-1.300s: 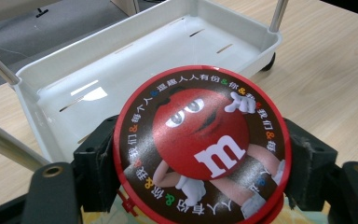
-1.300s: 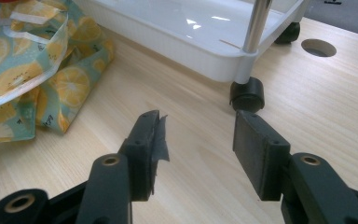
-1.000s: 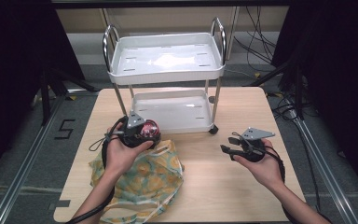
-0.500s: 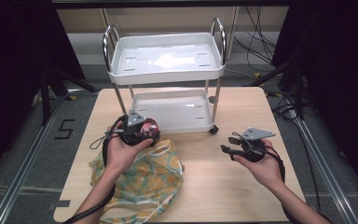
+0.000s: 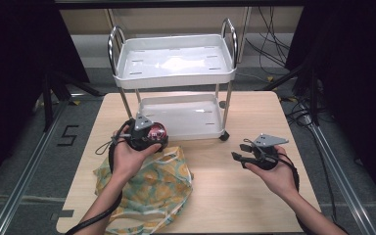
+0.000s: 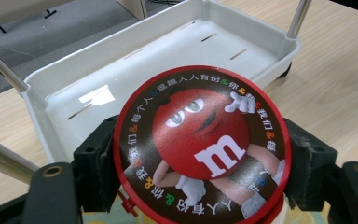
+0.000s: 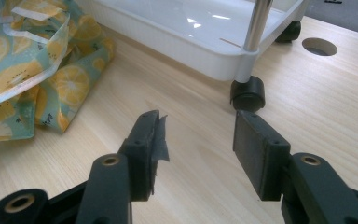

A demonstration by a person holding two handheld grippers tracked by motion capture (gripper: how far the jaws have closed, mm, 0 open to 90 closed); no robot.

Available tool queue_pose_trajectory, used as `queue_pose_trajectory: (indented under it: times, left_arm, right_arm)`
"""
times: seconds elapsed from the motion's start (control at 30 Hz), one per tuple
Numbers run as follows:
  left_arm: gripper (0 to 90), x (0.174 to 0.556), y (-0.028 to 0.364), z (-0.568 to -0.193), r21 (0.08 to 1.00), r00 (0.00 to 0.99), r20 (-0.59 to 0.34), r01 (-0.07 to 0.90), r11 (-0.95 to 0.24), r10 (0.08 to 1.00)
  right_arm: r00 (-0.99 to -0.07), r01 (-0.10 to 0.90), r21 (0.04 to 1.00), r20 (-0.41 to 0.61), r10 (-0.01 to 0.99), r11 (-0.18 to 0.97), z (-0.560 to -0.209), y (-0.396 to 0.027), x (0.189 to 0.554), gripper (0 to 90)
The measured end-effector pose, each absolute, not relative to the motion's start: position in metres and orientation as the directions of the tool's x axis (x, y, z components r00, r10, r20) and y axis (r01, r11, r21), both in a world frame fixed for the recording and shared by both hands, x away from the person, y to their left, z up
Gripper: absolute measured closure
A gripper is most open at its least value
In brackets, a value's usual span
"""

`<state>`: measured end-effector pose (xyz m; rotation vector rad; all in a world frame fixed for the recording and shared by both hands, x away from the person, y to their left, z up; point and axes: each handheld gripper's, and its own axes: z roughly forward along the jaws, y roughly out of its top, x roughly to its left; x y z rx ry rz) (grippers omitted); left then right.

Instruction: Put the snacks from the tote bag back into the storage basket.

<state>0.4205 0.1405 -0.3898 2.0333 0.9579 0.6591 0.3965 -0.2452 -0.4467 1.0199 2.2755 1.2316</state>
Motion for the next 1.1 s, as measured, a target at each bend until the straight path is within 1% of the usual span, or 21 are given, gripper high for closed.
queue_pose_trajectory:
  times: [0.1, 0.27, 0.33, 0.37, 0.43, 0.47, 0.83, 0.93, 1.0, 1.07, 1.1]
  left_arm:
    - [25.6, 0.4215, 0.1407, -0.3897, 0.821, 0.585, 0.127, 0.392, -0.416, 0.801]
    - [25.5, 0.4218, 0.14, -0.3893, 0.818, 0.58, 0.118, 0.404, -0.411, 0.806]
    - [25.6, 0.4233, 0.142, -0.3876, 0.805, 0.597, 0.144, 0.394, -0.444, 0.789]
    - [25.6, 0.4237, 0.1413, -0.3877, 0.809, 0.594, 0.138, 0.395, -0.436, 0.793]
    - [25.6, 0.4247, 0.1415, -0.3873, 0.811, 0.596, 0.144, 0.386, -0.44, 0.79]
    - [25.5, 0.4243, 0.1415, -0.3861, 0.804, 0.593, 0.145, 0.397, -0.444, 0.792]
    - [25.5, 0.4269, 0.1398, -0.3851, 0.815, 0.592, 0.141, 0.385, -0.433, 0.793]
    - [25.5, 0.4279, 0.1383, -0.3864, 0.828, 0.579, 0.118, 0.39, -0.402, 0.806]
    - [25.6, 0.4292, 0.1412, -0.3849, 0.812, 0.596, 0.145, 0.385, -0.439, 0.79]
    - [25.6, 0.4296, 0.141, -0.3849, 0.816, 0.589, 0.14, 0.387, -0.43, 0.796]
    - [25.5, 0.4295, 0.1393, -0.3859, 0.828, 0.577, 0.118, 0.392, -0.401, 0.808]
  right_arm:
    - [-0.67, 0.437, 0.827, 0.038, 0.741, 0.353, -0.4465, -0.2447, 0.3955, 52.3]
    - [-0.676, 0.426, 0.831, 0.029, 0.736, 0.359, -0.4466, -0.245, 0.3964, 52.3]
    - [-0.676, 0.427, 0.83, 0.029, 0.736, 0.359, -0.4465, -0.2449, 0.3964, 52.3]
    - [-0.671, 0.437, 0.828, 0.039, 0.741, 0.352, -0.4464, -0.2445, 0.3956, 52.3]
    - [-0.678, 0.426, 0.83, 0.029, 0.734, 0.361, -0.4464, -0.2447, 0.3963, 52.3]
    - [-0.678, 0.427, 0.83, 0.03, 0.735, 0.359, -0.4464, -0.2446, 0.3963, 52.3]
    - [-0.676, 0.425, 0.832, 0.031, 0.736, 0.355, -0.4464, -0.2444, 0.3962, 52.3]
    - [-0.675, 0.431, 0.83, 0.036, 0.737, 0.355, -0.4461, -0.2445, 0.396, 52.3]
    - [-0.677, 0.431, 0.829, 0.036, 0.736, 0.356, -0.4462, -0.2444, 0.396, 52.3]
    - [-0.678, 0.425, 0.831, 0.03, 0.735, 0.358, -0.4466, -0.2444, 0.3962, 52.3]
    - [-0.678, 0.421, 0.833, 0.027, 0.734, 0.358, -0.4469, -0.2443, 0.3964, 52.3]
